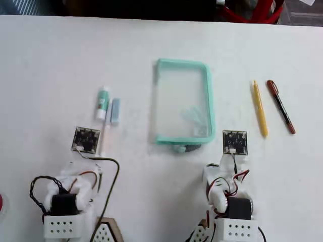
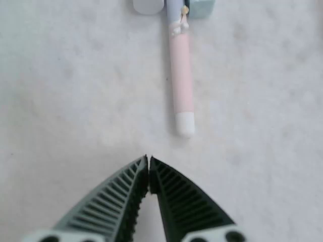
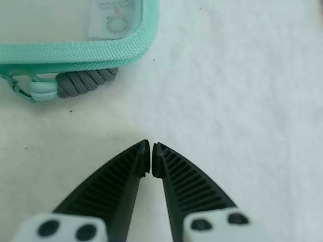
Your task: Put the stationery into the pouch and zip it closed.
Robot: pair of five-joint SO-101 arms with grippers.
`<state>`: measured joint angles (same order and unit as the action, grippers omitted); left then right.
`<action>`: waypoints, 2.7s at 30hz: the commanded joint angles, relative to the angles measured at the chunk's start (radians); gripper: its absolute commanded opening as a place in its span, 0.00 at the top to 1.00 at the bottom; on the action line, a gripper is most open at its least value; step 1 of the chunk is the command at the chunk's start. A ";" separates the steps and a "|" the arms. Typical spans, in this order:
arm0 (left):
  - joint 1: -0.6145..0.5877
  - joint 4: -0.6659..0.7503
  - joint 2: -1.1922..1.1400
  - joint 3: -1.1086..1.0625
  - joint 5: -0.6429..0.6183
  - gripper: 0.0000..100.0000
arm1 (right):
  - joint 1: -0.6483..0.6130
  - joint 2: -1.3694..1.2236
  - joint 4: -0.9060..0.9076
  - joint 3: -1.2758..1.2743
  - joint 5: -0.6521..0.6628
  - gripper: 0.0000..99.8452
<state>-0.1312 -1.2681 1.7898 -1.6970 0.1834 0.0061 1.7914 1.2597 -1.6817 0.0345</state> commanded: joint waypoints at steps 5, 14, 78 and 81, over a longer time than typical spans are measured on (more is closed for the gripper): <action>0.004 -0.005 0.005 0.003 -0.009 0.97 | 0.007 0.007 0.005 -0.009 -0.002 0.98; 0.004 -0.005 0.005 0.003 -0.009 0.97 | 0.007 0.007 0.005 -0.009 -0.002 0.98; 0.254 0.523 0.007 0.037 0.163 0.97 | -0.133 0.008 -0.278 0.003 0.772 0.98; 0.231 0.517 0.007 0.031 0.170 0.98 | -0.180 0.007 -0.220 0.069 0.772 0.98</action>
<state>0.1204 -0.7756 1.7898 -1.6648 0.3322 -0.1335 1.7914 1.0004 -1.6678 0.7864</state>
